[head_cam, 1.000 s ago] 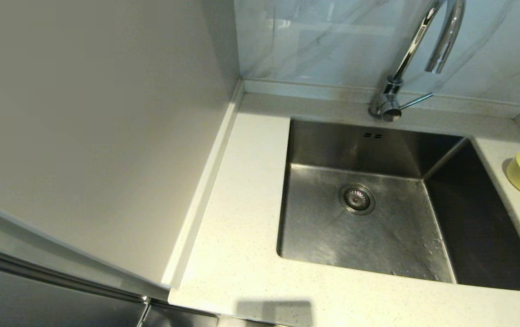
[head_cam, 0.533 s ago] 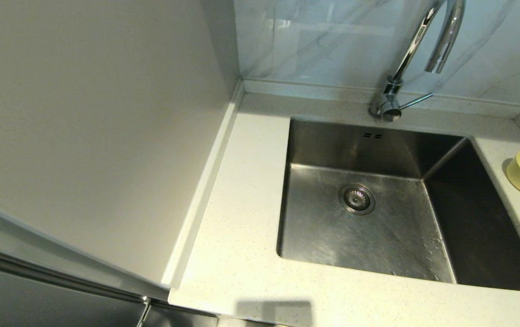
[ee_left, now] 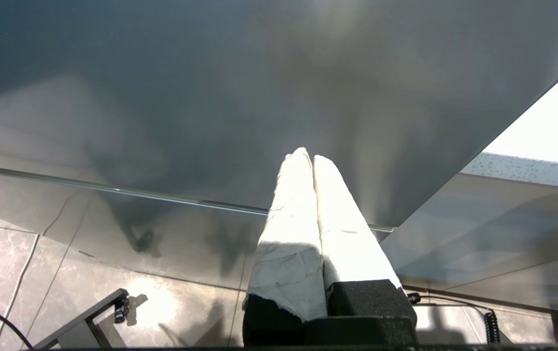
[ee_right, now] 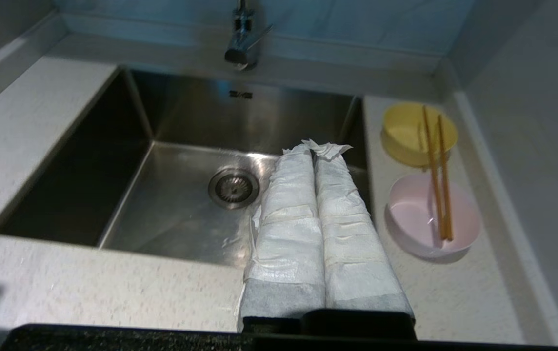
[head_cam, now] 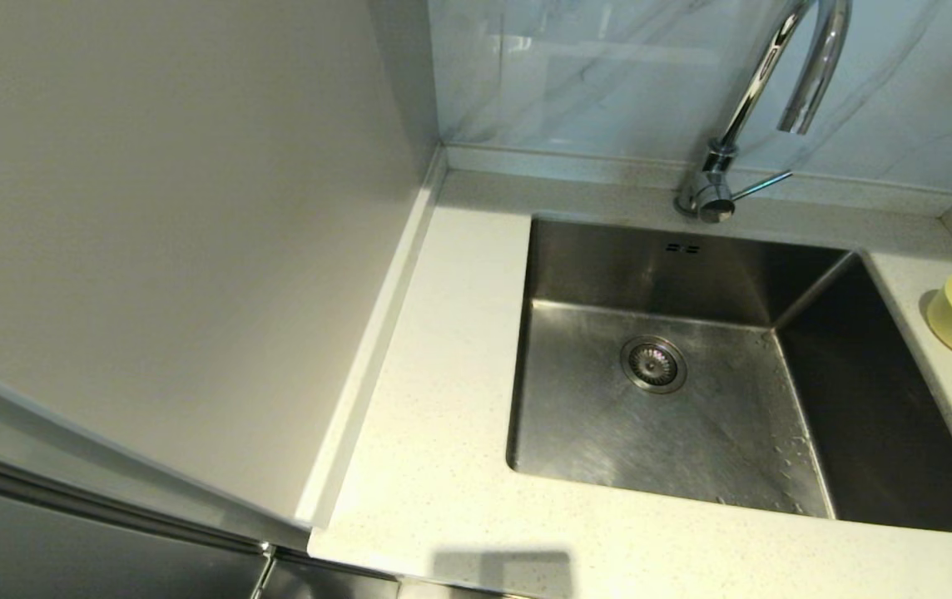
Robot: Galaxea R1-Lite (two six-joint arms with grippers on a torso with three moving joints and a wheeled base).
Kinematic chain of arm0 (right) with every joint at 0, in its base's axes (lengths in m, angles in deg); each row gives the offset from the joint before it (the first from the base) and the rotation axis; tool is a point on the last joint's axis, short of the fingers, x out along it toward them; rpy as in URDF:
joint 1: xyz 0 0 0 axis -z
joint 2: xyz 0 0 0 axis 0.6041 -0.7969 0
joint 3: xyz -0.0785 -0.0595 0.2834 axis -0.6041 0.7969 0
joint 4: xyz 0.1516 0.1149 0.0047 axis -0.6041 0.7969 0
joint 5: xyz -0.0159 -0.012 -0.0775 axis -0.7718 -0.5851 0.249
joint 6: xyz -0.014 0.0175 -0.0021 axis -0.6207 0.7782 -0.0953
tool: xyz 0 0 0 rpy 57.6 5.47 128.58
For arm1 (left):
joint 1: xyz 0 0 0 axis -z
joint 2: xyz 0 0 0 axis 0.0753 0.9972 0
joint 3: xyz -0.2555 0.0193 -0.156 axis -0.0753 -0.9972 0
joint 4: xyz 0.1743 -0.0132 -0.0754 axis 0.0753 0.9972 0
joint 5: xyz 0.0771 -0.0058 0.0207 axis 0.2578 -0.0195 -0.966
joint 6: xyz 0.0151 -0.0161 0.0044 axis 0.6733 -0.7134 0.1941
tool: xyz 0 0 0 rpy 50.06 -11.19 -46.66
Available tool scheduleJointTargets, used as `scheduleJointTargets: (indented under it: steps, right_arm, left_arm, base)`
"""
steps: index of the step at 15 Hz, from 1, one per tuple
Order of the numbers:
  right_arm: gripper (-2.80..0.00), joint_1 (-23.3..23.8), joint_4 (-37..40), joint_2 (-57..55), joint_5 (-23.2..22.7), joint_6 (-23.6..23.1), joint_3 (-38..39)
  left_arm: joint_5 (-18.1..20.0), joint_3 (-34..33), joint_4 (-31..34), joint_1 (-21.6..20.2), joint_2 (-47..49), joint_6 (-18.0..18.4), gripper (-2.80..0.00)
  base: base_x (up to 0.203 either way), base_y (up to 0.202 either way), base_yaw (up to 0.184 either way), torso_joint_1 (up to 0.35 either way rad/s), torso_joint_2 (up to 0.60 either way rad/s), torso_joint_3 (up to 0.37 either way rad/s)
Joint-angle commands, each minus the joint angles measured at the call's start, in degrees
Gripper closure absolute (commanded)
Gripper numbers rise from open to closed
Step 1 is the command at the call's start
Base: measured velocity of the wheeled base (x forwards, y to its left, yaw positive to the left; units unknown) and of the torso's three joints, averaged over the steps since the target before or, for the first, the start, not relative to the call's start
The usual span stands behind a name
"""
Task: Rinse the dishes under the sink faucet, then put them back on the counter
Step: Put the chopsticks into the sink
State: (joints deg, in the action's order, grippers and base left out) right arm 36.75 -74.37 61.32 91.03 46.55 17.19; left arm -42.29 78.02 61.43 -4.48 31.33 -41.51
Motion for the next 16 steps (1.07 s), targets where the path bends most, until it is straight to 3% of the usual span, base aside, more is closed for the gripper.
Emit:
scheduleJointTargets:
  steps: [1,6,12,14,16]
  right_arm:
    - [0.0,0.0,2.9,-9.6,1.8,0.0,-9.2]
    - [0.0,0.0,20.6,-32.1,4.9,0.0,-33.7]
    - [0.0,0.7,29.9,-61.4,6.2,-0.3,-56.8]
    - [0.0,3.8,34.2,-69.9,2.6,-0.6,-67.6]
    - [0.0,10.3,42.2,-77.0,-3.3,-0.5,-78.6]
  left_arm:
    - [0.0,0.0,0.0,0.0,-0.2,0.0,0.0]
    - [0.0,0.0,0.0,0.0,-0.2,0.0,0.0]
    - [0.0,0.0,0.0,0.0,-0.2,0.0,0.0]
    - [0.0,0.0,0.0,0.0,-0.2,0.0,0.0]
    - [0.0,0.0,0.0,0.0,-0.2,0.0,0.0]
  base:
    - [0.0,0.0,0.0,0.0,0.0,0.0]
    - [0.0,0.0,0.0,0.0,0.0,0.0]
    - [0.0,0.0,0.0,0.0,0.0,0.0]
    - [0.0,0.0,0.0,0.0,0.0,0.0]
    - [0.0,0.0,0.0,0.0,0.0,0.0]
